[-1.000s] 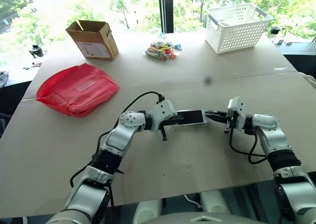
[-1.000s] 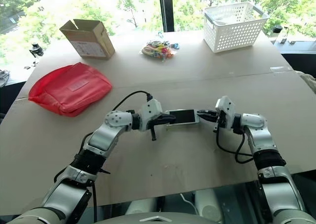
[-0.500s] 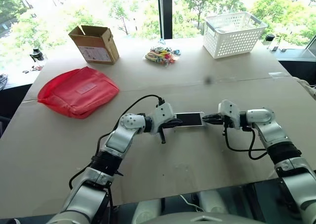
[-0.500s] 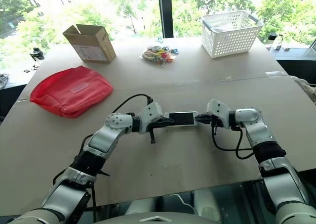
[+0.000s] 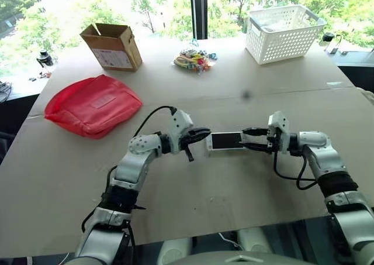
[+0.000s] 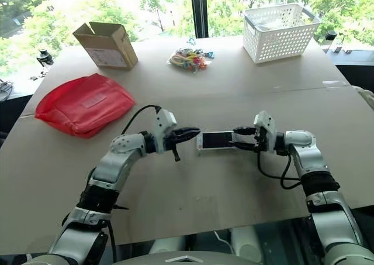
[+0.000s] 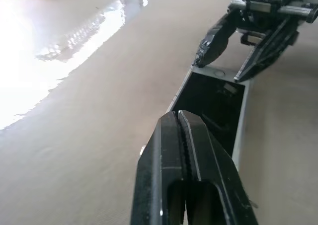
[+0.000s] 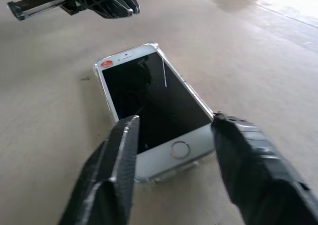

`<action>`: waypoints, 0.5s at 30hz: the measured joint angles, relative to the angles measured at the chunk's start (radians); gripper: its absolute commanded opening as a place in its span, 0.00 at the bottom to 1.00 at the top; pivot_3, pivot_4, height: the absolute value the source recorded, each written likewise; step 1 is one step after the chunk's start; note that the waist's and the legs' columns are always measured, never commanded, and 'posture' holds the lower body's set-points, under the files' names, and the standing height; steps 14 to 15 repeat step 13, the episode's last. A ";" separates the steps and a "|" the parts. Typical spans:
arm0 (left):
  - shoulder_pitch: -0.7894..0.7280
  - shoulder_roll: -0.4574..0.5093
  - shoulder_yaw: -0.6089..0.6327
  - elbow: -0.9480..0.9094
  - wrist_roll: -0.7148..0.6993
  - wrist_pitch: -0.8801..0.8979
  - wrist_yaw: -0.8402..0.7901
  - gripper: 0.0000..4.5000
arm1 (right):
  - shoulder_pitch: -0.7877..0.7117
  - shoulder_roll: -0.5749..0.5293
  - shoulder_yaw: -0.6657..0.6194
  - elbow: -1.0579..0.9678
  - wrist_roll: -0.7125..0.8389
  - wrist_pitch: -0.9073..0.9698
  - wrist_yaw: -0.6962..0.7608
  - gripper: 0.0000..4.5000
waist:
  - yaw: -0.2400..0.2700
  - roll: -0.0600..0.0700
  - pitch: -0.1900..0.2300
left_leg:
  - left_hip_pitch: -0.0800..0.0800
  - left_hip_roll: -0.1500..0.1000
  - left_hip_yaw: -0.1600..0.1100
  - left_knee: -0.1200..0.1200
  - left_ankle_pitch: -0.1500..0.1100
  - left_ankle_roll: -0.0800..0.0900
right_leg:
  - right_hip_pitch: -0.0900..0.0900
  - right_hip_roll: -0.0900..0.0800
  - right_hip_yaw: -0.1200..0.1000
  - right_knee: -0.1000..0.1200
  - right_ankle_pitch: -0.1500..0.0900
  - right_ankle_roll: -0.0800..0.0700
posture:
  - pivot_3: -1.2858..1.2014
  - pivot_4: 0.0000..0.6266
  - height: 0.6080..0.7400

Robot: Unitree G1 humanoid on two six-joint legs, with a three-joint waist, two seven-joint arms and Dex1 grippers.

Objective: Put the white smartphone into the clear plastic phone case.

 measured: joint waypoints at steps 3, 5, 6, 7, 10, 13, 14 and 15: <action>0.078 0.090 0.062 -0.025 -0.042 0.019 -0.040 0.62 | 0.020 -0.067 -0.083 -0.042 0.078 0.029 0.052 1.00 | -0.002 0.004 0.002 | -0.008 0.000 -0.001 0.000 0.000 0.000 | -0.008 0.000 -0.001 -0.001 0.000 0.000 | 0.52 0.24 1.00; 0.121 0.135 0.105 -0.032 -0.072 0.018 -0.074 0.84 | 0.037 -0.112 -0.114 -0.053 0.099 0.031 0.077 1.00 | 0.001 0.004 0.004 | -0.011 0.000 -0.001 0.000 0.000 0.000 | -0.010 -0.001 -0.002 -0.002 0.000 0.000 | 0.52 0.24 1.00; 0.136 0.156 0.118 -0.035 -0.084 0.016 -0.091 0.95 | 0.049 -0.130 -0.122 -0.055 0.101 0.031 0.088 1.00 | 0.002 0.005 0.005 | -0.011 0.000 -0.001 0.000 0.000 0.000 | -0.009 -0.001 -0.002 -0.002 0.000 0.000 | 0.52 0.24 1.00; 0.151 0.174 0.134 -0.035 -0.093 0.008 -0.108 0.99 | 0.059 -0.141 -0.129 -0.053 0.102 0.029 0.099 1.00 | 0.004 0.005 0.005 | -0.011 0.000 -0.001 0.000 0.000 0.000 | -0.009 -0.001 -0.002 -0.002 0.000 0.000 | 0.52 0.24 1.00; 0.198 0.227 0.176 -0.021 -0.102 -0.070 -0.171 0.99 | 0.074 -0.185 -0.132 -0.016 0.099 0.019 0.133 1.00 | 0.004 0.007 0.010 | -0.010 -0.001 0.000 0.001 0.000 0.000 | -0.008 -0.002 -0.002 -0.002 0.000 0.000 | 0.52 0.24 1.00; 0.237 0.279 0.214 0.029 -0.098 -0.137 -0.217 0.99 | 0.079 -0.244 -0.151 0.051 0.085 -0.005 0.148 1.00 | 0.004 0.009 0.012 | -0.010 -0.002 0.002 0.001 0.000 0.000 | -0.008 -0.001 -0.002 -0.002 0.000 0.000 | 0.52 0.24 1.00; 0.237 0.279 0.214 0.029 -0.098 -0.137 -0.217 0.99 | 0.079 -0.244 -0.151 0.051 0.085 -0.005 0.148 1.00 | 0.004 0.009 0.012 | -0.010 -0.002 0.002 0.001 0.000 0.000 | -0.008 -0.001 -0.002 -0.002 0.000 0.000 | 0.52 0.24 1.00; 0.237 0.279 0.214 0.029 -0.098 -0.137 -0.217 0.99 | 0.079 -0.244 -0.151 0.051 0.085 -0.005 0.148 1.00 | 0.004 0.009 0.012 | -0.010 -0.002 0.002 0.001 0.000 0.000 | -0.008 -0.001 -0.002 -0.002 0.000 0.000 | 0.52 0.24 1.00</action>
